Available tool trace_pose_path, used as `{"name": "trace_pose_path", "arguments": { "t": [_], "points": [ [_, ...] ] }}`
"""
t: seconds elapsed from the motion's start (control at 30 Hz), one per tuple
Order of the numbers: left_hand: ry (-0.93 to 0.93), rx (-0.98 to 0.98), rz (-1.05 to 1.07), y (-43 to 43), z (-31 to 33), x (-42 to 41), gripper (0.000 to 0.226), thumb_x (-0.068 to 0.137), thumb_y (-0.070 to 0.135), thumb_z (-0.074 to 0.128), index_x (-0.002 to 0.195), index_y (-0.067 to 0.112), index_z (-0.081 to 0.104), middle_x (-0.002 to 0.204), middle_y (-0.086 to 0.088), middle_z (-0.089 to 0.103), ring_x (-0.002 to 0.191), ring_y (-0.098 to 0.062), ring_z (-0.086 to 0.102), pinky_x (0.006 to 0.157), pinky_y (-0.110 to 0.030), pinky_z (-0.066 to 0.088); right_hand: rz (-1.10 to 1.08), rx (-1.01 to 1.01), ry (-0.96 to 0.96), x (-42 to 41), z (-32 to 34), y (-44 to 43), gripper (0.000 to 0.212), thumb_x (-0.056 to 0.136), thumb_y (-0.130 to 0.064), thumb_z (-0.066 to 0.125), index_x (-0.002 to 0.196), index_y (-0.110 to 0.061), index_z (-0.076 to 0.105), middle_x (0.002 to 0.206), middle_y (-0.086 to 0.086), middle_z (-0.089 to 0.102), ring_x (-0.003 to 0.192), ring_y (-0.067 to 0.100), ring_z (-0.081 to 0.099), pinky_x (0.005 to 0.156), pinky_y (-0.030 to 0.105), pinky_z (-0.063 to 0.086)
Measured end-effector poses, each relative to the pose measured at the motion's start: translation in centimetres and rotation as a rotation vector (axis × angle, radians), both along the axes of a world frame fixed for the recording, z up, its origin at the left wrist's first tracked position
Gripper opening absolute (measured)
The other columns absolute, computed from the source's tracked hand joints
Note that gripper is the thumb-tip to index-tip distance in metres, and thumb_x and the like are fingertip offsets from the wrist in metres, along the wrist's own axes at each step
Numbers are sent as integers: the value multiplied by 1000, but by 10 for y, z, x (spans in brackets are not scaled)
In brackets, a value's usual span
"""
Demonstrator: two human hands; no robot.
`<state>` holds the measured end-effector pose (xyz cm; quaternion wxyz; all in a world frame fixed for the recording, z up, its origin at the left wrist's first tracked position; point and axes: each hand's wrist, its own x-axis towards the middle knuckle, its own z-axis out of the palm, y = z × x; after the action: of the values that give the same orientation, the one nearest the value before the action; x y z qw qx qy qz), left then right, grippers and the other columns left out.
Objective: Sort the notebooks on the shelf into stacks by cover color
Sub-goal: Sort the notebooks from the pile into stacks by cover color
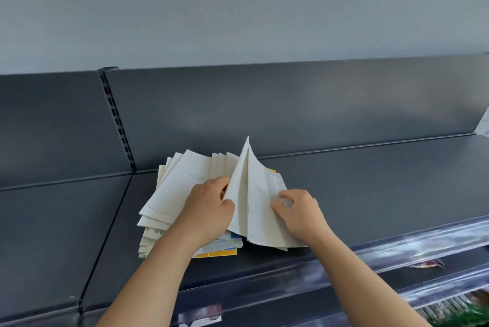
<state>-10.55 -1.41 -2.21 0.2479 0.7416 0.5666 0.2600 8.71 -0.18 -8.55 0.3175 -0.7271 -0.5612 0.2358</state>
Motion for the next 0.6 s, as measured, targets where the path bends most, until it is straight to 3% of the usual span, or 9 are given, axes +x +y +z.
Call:
{"name": "trace_pose_path", "arguments": {
  "t": [0.07, 0.13, 0.23, 0.33, 0.47, 0.6],
  "points": [
    [-67, -75, 6, -3, 8, -1, 18, 88, 15, 48, 100, 23, 60, 95, 8, 64, 87, -11, 59, 66, -22, 45, 30, 20, 20, -5, -1, 1, 27, 88, -31, 52, 77, -6, 57, 81, 2, 55, 91, 29, 46, 64, 29, 37],
    [-69, -85, 63, -2, 14, 1, 11, 83, 26, 58, 92, 20, 61, 90, 7, 65, 81, -10, 59, 63, -23, 43, 63, 28, 28, -8, -3, 2, 26, 90, -33, 52, 98, -12, 66, 105, 3, 62, 106, 29, 47, 81, 34, 42],
    [26, -62, 151, 3, 18, 5, 25, 74, 37, 72, 80, 16, 60, 77, 6, 63, 69, -9, 57, 56, -24, 39, 77, 19, -9, -11, -3, 2, 33, 89, -42, 53, 120, -33, 61, 127, -2, 52, 120, 27, 42, 99, 40, 38],
    [101, -73, 190, 8, 17, 4, 27, 71, 27, 76, 83, 9, 60, 77, -1, 63, 65, -15, 54, 59, -28, 41, 80, 8, -22, -10, -1, 0, 41, 88, -47, 54, 126, -34, 56, 125, -2, 50, 120, 27, 42, 101, 43, 37],
    [83, -90, 208, 10, 18, -2, 21, 74, 17, 71, 91, 7, 62, 87, -7, 67, 70, -18, 56, 61, -30, 43, 87, -28, 106, -4, 3, -3, 66, 80, -50, 64, 138, -26, 45, 139, -2, 45, 129, 23, 39, 104, 42, 38],
    [110, -102, 204, 5, 18, -2, 25, 75, 26, 71, 88, 10, 58, 82, -2, 61, 68, -16, 54, 57, -27, 40, 101, -12, 155, -12, 8, -8, 65, 80, -47, 68, 136, -21, 47, 135, 0, 49, 122, 19, 46, 95, 34, 43]
  ]
}}
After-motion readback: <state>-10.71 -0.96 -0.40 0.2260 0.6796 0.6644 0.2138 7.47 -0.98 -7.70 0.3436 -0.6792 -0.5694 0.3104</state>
